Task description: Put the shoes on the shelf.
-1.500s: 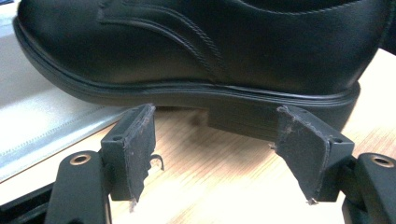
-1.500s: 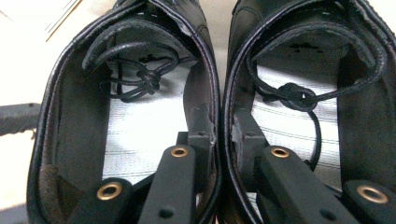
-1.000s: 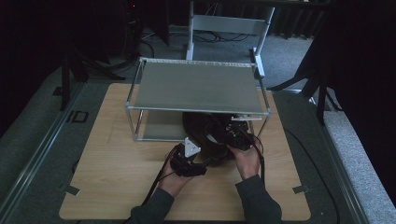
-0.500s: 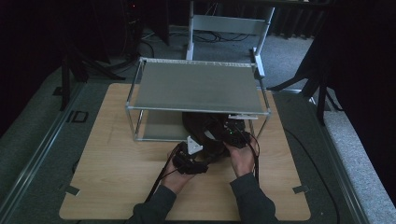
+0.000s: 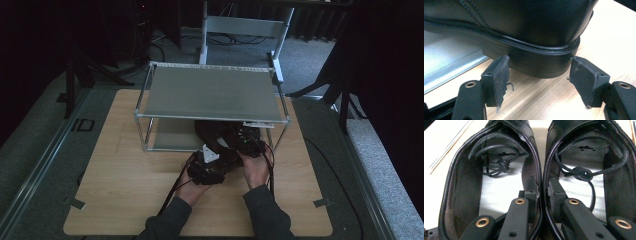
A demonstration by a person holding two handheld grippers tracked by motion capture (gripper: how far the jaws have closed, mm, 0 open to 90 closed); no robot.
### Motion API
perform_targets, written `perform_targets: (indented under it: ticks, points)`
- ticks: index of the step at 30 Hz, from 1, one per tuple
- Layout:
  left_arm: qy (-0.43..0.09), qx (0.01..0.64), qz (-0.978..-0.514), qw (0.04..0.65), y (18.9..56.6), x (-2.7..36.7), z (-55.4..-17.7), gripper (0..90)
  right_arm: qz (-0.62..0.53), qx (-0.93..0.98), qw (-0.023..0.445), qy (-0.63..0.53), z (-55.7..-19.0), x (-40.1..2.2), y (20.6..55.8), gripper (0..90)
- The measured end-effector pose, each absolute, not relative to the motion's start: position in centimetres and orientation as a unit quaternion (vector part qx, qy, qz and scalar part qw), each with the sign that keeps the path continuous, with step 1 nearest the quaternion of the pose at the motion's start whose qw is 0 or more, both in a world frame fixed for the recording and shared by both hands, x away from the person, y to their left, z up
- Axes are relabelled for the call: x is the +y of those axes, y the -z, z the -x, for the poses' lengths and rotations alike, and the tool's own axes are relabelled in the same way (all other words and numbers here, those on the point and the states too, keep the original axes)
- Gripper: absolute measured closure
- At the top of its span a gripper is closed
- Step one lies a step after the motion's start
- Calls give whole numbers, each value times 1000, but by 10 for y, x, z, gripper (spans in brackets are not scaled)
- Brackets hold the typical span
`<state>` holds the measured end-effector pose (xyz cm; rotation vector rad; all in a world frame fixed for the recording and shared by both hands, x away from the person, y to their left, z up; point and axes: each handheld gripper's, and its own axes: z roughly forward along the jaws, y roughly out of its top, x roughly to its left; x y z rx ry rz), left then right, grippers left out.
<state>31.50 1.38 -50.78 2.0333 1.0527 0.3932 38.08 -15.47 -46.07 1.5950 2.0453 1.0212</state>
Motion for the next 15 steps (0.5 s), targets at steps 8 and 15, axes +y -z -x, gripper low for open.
perform_targets:
  ticks: [8,15]
  points:
    - [-155,415,-802,400,508,16,-328,345,-575,704,191,-371,-386,-153,463,807]
    - [-152,416,-804,397,510,16,-337,347,-581,692,204,-377,-388,-151,467,807]
